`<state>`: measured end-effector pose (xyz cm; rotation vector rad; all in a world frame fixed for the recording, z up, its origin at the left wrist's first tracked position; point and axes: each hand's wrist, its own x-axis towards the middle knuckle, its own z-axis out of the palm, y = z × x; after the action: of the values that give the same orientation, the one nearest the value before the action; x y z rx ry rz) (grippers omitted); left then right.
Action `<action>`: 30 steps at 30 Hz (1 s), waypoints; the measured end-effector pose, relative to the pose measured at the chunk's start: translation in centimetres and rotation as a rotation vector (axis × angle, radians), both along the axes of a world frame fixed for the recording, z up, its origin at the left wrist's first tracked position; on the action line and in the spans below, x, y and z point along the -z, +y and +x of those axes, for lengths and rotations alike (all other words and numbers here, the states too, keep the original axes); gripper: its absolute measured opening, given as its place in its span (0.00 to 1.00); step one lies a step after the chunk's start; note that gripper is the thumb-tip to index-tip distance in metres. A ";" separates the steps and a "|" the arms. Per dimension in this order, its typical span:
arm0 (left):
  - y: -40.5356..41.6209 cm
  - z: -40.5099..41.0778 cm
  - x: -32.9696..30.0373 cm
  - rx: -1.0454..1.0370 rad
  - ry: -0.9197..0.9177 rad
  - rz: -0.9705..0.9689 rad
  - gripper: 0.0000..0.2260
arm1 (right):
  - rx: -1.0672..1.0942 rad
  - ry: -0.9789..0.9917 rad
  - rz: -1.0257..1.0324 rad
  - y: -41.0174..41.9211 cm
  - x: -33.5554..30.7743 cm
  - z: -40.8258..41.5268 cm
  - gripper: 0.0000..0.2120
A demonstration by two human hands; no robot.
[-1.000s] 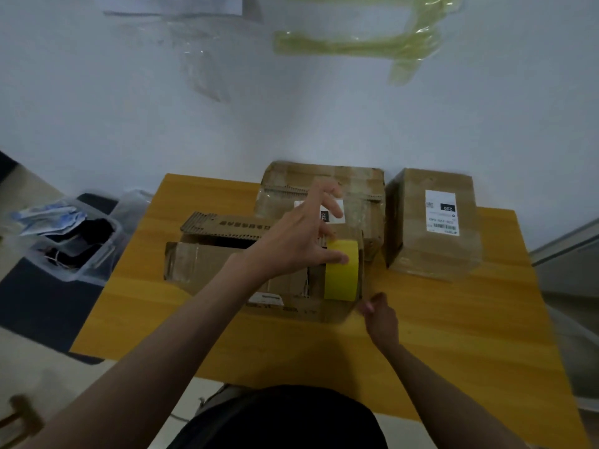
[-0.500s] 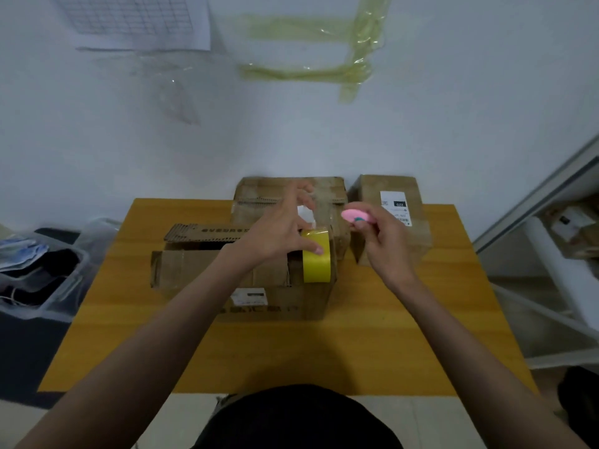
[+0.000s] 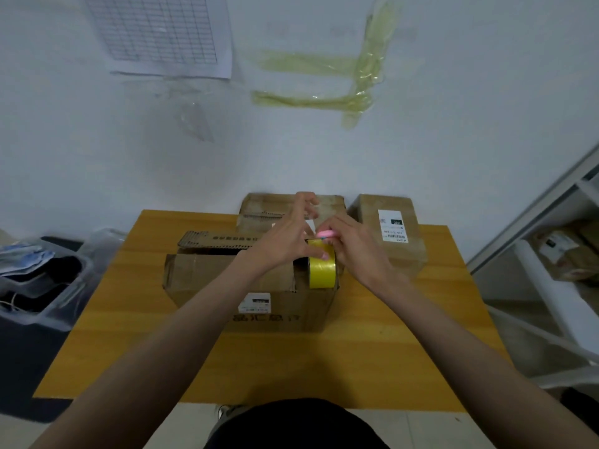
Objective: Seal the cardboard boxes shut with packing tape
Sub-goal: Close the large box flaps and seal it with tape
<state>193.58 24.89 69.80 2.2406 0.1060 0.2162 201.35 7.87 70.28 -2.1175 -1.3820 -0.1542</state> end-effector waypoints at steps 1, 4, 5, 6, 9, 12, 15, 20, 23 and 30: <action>0.0 0.0 0.1 0.000 -0.009 0.021 0.44 | 0.007 -0.020 -0.009 0.1 0.0 -0.1 0.08; 0.1 0.0 0.3 -0.002 -0.032 0.041 0.42 | 0.013 -0.070 -0.037 0.4 0.0 -0.4 0.09; 0.1 0.0 0.4 0.001 -0.043 0.049 0.42 | 0.015 -0.082 -0.046 0.4 0.0 -0.4 0.09; 0.2 0.1 0.5 0.005 -0.052 0.056 0.41 | 0.015 -0.093 -0.056 0.4 0.0 -0.5 0.09; 0.2 0.2 0.7 0.008 -0.065 0.075 0.40 | 0.010 -0.104 -0.059 0.6 0.1 -0.3 0.10; 0.0 0.4 0.6 0.017 -0.075 0.092 0.38 | 0.002 -0.099 -0.049 0.7 0.1 -0.3 0.09; -0.1 0.5 0.3 0.035 -0.073 0.111 0.38 | -0.011 -0.129 -0.058 0.8 -0.1 -0.4 0.11; 0.0 1.0 0.2 0.049 -0.065 0.133 0.39 | -0.031 -0.136 -0.064 0.9 -0.2 0.0 0.13; 0.2 1.2 0.2 0.054 -0.061 0.120 0.39 | -0.036 -0.127 -0.044 0.7 -0.1 0.4 0.10; 0.3 1.5 0.0 0.035 -0.014 0.086 0.41 | -0.030 -0.124 -0.039 -0.4 0.7 2.0 0.06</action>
<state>195.07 25.17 69.77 2.3242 0.0513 0.2213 203.38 7.45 69.58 -2.1495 -1.4984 -0.2516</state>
